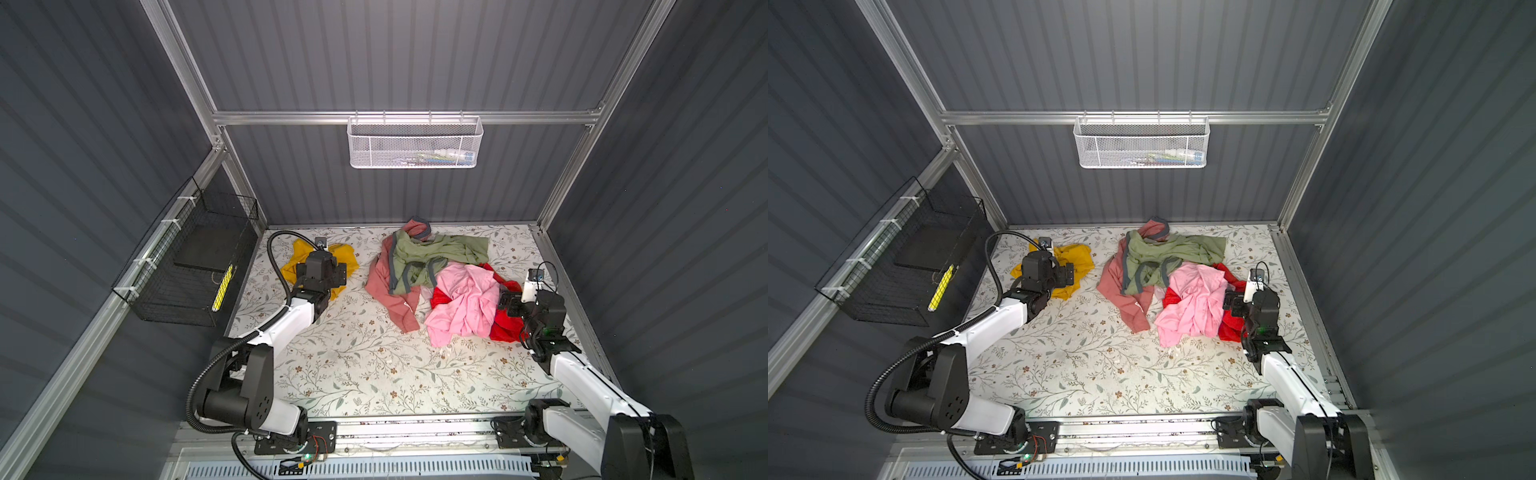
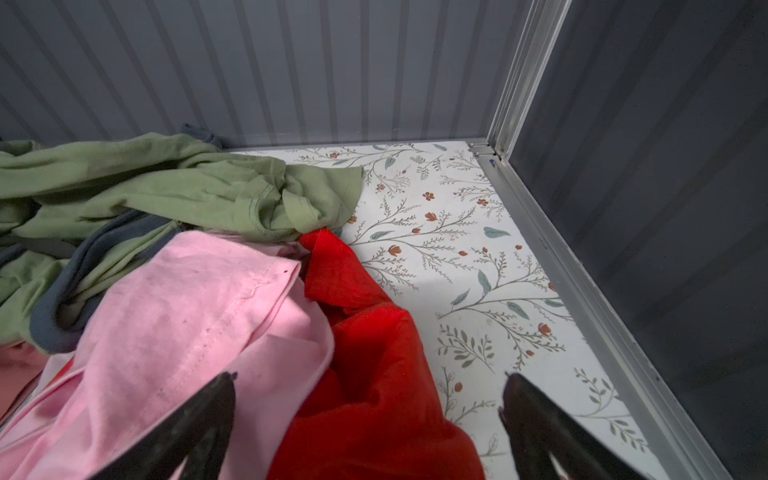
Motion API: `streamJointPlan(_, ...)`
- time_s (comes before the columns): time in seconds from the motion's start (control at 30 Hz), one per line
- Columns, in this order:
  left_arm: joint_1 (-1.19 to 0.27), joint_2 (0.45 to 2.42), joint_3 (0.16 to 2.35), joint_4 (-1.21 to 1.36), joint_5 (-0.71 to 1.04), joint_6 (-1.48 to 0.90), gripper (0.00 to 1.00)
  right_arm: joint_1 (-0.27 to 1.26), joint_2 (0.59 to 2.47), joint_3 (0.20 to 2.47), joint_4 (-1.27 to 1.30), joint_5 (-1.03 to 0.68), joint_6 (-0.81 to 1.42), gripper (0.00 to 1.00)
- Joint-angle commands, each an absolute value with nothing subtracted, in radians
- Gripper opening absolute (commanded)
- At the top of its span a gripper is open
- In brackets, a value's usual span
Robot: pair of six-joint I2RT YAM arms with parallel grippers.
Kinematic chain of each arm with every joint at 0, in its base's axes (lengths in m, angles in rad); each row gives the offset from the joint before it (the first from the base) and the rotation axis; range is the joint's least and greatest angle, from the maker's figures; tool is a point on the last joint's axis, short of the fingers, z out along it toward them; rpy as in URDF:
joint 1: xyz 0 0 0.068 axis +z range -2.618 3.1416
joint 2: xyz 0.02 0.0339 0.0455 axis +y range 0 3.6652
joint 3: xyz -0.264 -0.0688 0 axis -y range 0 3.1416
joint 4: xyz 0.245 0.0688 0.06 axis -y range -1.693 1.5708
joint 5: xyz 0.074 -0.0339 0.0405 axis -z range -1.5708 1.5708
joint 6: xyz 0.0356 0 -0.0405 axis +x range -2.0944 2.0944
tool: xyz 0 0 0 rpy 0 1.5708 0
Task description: Pick out a specific cloth from the pile
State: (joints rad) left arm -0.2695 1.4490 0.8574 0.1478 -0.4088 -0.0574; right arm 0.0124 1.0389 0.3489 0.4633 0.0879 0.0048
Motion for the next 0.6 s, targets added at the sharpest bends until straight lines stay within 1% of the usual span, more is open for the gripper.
streamJointPlan(0.0,-0.287,1.394,0.800,0.215,-0.471,-0.102,1.00,0.003,1.081,0.311,0.651,0.099,-0.006,0.99)
streamJointPlan(0.27,-0.308,1.301,0.665,0.252,-0.542,-0.129,1.00,0.001,1.211,0.247,0.854,0.053,-0.005,0.99)
streamJointPlan(0.43,-0.310,1.275,0.618,0.288,-0.599,-0.129,1.00,0.000,1.257,0.264,0.888,0.035,-0.011,0.99)
streamJointPlan(0.57,-0.310,1.250,0.582,0.319,-0.650,-0.119,1.00,-0.001,1.395,0.258,1.043,0.026,-0.014,0.99)
